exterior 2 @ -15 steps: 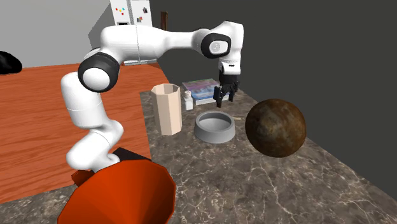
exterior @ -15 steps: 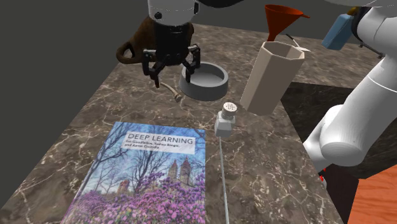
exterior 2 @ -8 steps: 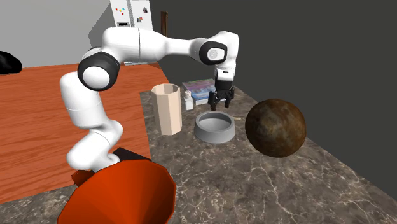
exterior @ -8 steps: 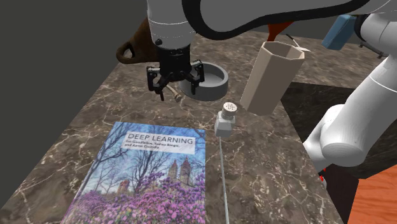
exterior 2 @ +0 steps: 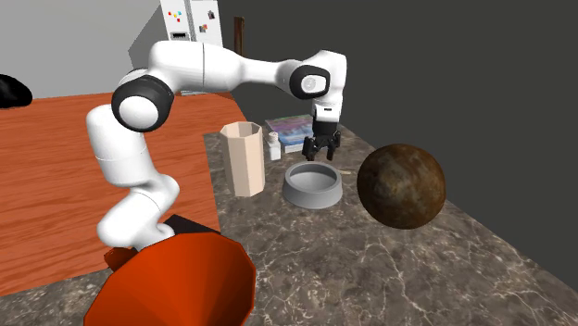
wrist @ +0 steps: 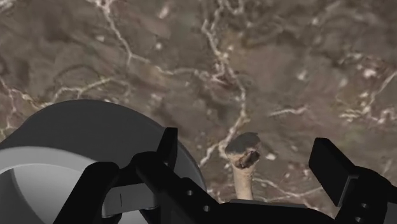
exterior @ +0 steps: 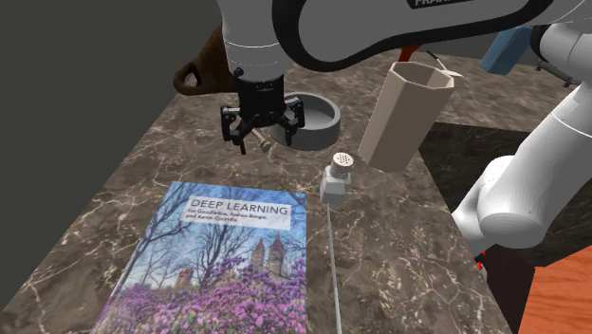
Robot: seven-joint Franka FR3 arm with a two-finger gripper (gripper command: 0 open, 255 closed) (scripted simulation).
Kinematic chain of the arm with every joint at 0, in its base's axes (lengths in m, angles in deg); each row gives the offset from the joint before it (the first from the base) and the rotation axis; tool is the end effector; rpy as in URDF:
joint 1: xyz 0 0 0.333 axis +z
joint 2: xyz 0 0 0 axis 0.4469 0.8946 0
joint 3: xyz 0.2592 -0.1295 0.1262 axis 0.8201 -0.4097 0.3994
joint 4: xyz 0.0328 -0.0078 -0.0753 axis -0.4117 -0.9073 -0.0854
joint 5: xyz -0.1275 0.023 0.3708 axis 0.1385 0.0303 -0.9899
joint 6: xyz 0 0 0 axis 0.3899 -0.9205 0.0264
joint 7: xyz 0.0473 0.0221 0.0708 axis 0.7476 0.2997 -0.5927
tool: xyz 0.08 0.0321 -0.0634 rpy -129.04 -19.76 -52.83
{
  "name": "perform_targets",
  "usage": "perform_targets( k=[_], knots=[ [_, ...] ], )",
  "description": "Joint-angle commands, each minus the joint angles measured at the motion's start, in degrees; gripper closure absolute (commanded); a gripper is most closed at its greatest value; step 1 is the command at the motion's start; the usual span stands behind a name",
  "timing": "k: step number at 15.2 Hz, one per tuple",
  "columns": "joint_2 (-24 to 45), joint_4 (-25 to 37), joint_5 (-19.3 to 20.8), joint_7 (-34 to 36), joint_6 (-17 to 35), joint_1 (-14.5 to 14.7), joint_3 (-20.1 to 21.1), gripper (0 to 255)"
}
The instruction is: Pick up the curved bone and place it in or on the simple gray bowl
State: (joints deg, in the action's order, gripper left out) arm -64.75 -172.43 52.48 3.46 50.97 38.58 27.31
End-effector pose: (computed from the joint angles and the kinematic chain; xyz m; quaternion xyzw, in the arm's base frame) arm 0.4080 0.3877 0.5415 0.9749 -0.2169 0.0072 0.0498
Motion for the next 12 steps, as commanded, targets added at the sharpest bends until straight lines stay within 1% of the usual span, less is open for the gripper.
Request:
perform_targets(
  k=[1, 2, 11, 12],
  knots=[
    [-0.01, -0.05, 0.00, -0.01, 0.01, -0.02, -0.02, 0],
    [-0.01, -0.06, 0.00, -0.01, 0.01, -0.02, -0.02, 255],
    [-0.01, -0.05, 0.00, -0.01, 0.01, -0.02, -0.02, 255],
    [0.02, 0.75, 0.00, -0.05, -0.77, 0.00, -0.01, 255]
  ],
)
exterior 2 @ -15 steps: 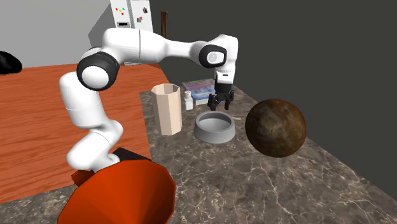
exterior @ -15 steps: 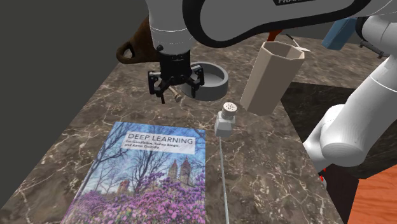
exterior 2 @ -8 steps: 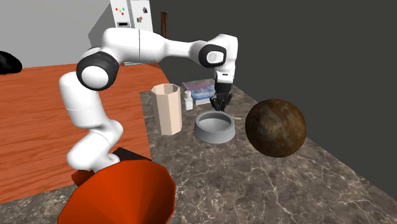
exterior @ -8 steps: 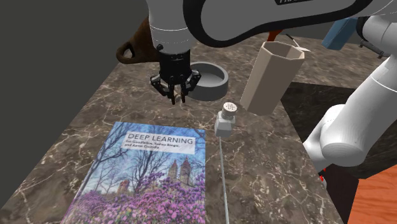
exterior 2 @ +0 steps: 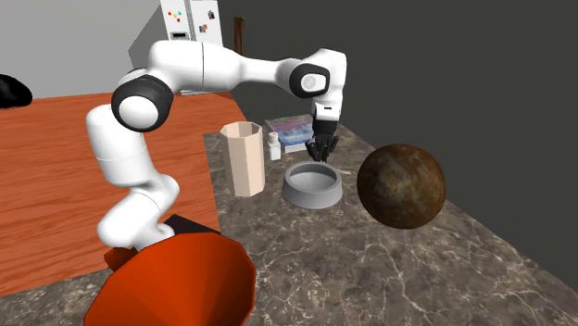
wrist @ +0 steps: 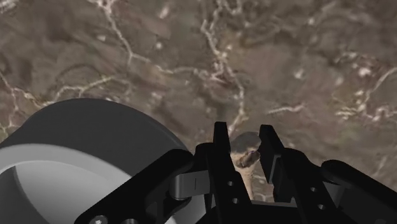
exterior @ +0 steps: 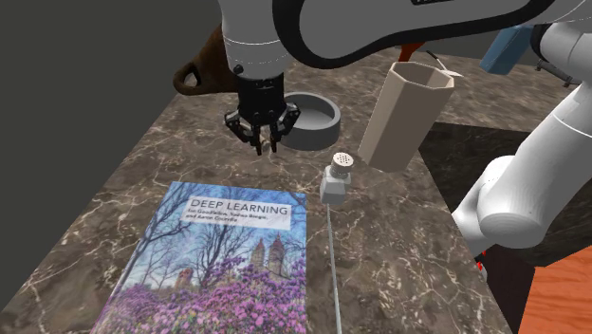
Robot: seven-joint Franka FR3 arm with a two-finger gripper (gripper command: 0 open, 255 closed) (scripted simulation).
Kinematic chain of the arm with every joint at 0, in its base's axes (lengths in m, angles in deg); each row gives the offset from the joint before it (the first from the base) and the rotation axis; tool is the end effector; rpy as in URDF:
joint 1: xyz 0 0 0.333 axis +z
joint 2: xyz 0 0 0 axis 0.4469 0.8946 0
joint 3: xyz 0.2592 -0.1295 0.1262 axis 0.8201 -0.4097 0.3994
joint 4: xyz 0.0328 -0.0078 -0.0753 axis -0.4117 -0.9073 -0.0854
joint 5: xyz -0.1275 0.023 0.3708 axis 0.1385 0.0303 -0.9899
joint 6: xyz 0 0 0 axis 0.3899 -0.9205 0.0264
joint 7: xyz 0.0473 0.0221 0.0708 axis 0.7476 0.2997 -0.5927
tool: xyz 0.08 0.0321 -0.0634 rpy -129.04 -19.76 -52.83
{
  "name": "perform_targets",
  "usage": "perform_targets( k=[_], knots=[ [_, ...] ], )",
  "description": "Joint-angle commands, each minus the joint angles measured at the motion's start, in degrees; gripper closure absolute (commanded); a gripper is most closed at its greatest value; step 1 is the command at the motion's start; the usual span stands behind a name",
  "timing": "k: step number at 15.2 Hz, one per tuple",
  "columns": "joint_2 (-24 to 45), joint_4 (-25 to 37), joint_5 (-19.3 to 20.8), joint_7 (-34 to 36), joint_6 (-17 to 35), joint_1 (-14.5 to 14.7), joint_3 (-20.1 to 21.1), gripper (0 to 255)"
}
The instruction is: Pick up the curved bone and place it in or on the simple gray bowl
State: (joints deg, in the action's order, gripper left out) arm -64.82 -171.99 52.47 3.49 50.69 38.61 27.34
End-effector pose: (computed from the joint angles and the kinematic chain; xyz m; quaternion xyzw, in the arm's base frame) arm 0.4076 0.3882 0.5453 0.9750 -0.2169 0.0085 0.0483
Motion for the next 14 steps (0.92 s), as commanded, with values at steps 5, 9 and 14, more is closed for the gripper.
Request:
perform_targets(
  k=[5, 9, 14],
  knots=[
    [0.48, 4.58, 0.19, -0.16, -4.44, 0.10, 0.07, 255],
    [1.10, 8.34, 0.50, -0.11, -7.69, 0.28, 0.20, 255],
    [2.30, 13.55, 1.15, 0.09, -11.92, 0.67, 0.45, 255]
  ],
)
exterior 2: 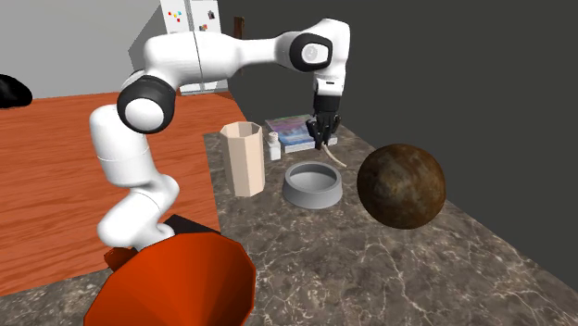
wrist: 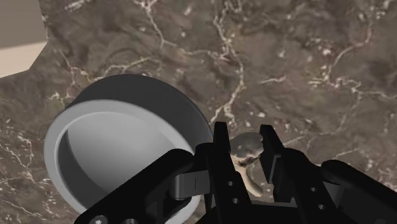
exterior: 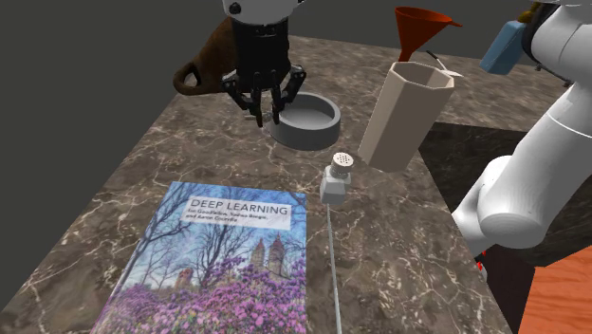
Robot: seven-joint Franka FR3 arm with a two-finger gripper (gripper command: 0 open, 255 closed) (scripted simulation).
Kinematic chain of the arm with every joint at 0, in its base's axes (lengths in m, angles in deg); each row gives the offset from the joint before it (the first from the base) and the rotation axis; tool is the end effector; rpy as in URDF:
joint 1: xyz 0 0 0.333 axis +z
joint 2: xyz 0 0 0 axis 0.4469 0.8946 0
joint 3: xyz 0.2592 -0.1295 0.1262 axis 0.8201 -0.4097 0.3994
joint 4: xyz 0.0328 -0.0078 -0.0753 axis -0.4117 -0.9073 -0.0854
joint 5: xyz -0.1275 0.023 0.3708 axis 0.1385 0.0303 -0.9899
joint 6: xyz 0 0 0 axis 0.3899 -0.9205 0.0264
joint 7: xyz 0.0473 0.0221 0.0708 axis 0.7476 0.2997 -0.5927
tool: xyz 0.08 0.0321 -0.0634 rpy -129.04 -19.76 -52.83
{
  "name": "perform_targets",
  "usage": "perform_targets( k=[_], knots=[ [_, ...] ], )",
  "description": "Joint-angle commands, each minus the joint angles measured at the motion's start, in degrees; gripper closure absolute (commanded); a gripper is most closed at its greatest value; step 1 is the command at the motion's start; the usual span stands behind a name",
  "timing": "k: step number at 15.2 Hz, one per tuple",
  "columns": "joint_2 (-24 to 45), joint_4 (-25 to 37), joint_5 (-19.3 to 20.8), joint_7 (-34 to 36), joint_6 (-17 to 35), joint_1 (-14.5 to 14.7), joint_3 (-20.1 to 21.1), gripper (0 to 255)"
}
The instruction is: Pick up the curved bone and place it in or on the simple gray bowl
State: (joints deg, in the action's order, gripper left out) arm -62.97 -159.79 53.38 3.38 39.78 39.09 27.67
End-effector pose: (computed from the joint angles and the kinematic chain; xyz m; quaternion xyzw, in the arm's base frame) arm 0.4083 0.3865 0.6147 0.9749 -0.2169 0.0071 0.0500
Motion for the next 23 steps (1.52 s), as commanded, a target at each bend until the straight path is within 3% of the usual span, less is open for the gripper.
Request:
perform_targets(
  k=[1, 8, 15, 18, 23],
  knots=[
    [0.76, 2.47, 0.41, 0.26, -1.88, 0.28, 0.18, 255],
    [3.37, 10.67, 1.91, 0.83, -7.95, 1.31, 0.69, 255],
    [-13.21, -5.61, -5.58, -11.05, -5.18, -5.22, -5.56, 255],
    [-18.42, -10.37, -6.93, -15.54, -5.06, -6.28, -8.76, 255],
    [-19.89, -15.74, -7.43, -15.73, -1.07, -6.03, -8.99, 255]
  ],
)
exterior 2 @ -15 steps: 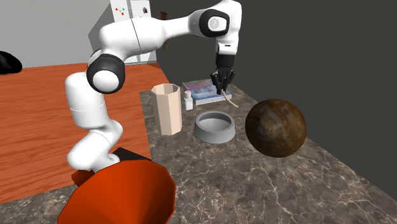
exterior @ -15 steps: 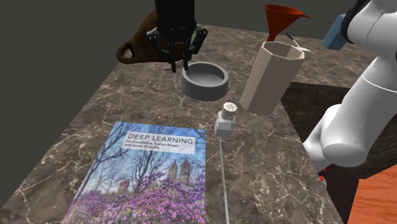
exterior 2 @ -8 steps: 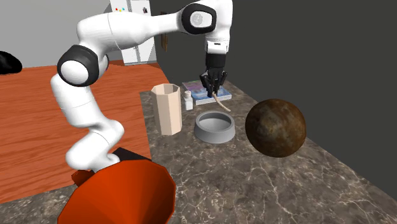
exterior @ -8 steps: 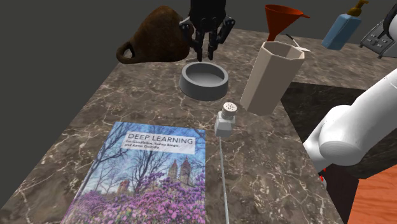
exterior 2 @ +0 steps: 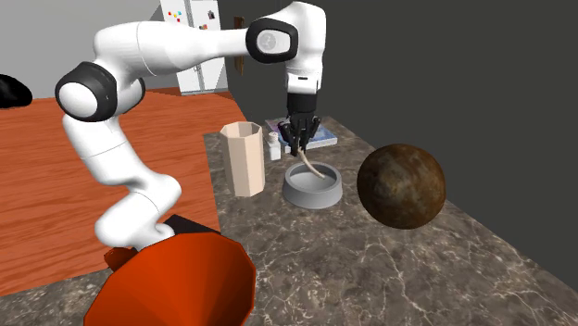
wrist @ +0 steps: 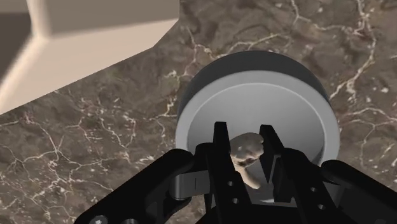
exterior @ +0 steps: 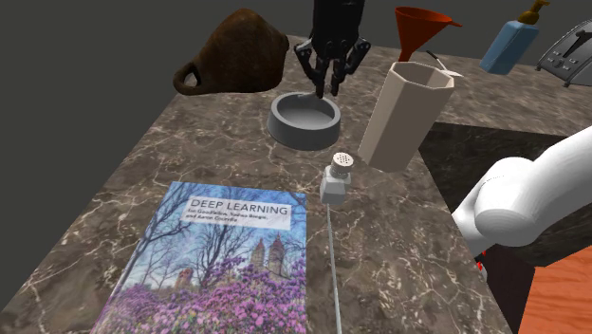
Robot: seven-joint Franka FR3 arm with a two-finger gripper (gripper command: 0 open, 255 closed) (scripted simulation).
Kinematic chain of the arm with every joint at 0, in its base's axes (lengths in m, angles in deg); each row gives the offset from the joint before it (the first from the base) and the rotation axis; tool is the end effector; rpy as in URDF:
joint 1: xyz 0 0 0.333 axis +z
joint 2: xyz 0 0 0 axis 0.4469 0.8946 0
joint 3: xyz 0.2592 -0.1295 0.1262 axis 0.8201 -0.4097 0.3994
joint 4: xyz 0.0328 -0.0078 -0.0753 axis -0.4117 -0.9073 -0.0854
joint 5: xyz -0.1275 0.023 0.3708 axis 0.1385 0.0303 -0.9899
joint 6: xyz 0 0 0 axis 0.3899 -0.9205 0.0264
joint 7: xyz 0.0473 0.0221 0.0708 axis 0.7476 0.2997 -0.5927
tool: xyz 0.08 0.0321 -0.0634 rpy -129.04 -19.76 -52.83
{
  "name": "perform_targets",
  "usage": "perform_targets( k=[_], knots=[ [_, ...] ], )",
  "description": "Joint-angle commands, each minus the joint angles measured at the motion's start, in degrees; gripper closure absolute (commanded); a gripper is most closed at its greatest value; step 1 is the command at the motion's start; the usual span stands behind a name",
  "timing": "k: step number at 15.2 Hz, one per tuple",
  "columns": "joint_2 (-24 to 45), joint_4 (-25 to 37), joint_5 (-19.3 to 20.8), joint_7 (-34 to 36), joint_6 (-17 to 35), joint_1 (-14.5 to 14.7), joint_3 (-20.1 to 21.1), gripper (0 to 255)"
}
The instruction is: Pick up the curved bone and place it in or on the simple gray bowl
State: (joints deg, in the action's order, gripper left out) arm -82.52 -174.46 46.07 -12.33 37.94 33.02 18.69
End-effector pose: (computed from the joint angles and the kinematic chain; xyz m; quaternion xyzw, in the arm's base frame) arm 0.3802 0.2619 0.6490 0.9749 -0.2170 0.0069 0.0502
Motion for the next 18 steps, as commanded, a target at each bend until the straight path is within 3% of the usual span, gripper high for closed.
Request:
perform_targets(
  k=[1, 10, 18],
  knots=[
    [-0.58, -2.08, -0.22, -0.05, 1.56, 0.09, -0.04, 255],
    [-2.18, -10.66, -0.87, -0.11, 8.63, 0.44, 0.03, 255],
    [-2.18, -10.66, -0.87, -0.12, 8.63, 0.44, 0.03, 255]
  ],
)
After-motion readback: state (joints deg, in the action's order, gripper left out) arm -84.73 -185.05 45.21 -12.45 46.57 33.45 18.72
